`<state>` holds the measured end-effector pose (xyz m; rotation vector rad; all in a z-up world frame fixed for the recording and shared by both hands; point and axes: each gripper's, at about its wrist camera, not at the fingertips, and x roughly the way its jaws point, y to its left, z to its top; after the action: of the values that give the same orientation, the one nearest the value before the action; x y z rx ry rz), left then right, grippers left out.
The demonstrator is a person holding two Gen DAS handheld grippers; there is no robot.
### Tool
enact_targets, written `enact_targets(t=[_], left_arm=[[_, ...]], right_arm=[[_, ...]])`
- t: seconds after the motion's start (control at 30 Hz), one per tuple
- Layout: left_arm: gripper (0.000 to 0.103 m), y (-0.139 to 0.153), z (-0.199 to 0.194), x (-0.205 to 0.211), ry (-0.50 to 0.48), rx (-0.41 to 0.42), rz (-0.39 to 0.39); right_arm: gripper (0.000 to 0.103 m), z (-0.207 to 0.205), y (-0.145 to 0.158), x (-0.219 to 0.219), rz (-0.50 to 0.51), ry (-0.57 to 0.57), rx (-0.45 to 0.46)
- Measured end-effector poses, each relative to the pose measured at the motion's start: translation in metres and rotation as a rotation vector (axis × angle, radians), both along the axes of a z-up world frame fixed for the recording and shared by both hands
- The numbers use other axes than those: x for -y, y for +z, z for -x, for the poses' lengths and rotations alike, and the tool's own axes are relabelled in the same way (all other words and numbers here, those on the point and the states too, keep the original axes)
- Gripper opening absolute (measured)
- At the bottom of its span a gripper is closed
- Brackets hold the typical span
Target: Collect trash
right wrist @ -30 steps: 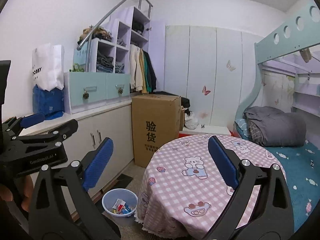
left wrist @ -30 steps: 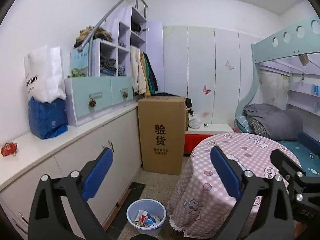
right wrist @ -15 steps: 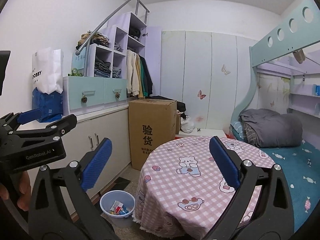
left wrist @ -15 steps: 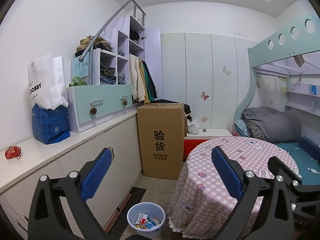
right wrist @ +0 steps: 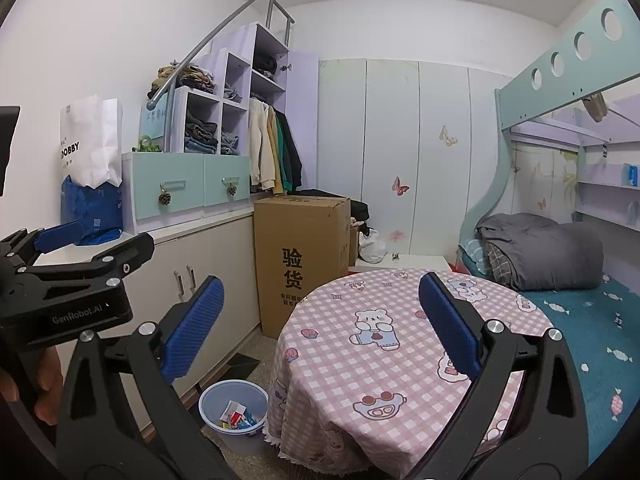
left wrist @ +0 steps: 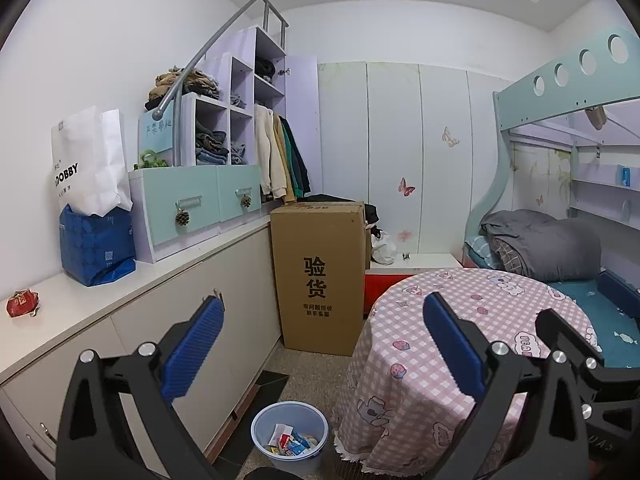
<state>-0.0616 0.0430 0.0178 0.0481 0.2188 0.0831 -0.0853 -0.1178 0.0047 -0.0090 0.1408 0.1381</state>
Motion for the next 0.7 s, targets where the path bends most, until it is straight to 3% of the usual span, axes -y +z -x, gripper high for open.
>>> enact_targets(t=[0.7], left_arm=[[0.098, -0.0024, -0.0047, 0.0020, -0.007, -0.005, -0.004]], right_arm=[[0.096, -0.0026, -0.0054, 0.0000, -0.016, 0.006, -0.018]])
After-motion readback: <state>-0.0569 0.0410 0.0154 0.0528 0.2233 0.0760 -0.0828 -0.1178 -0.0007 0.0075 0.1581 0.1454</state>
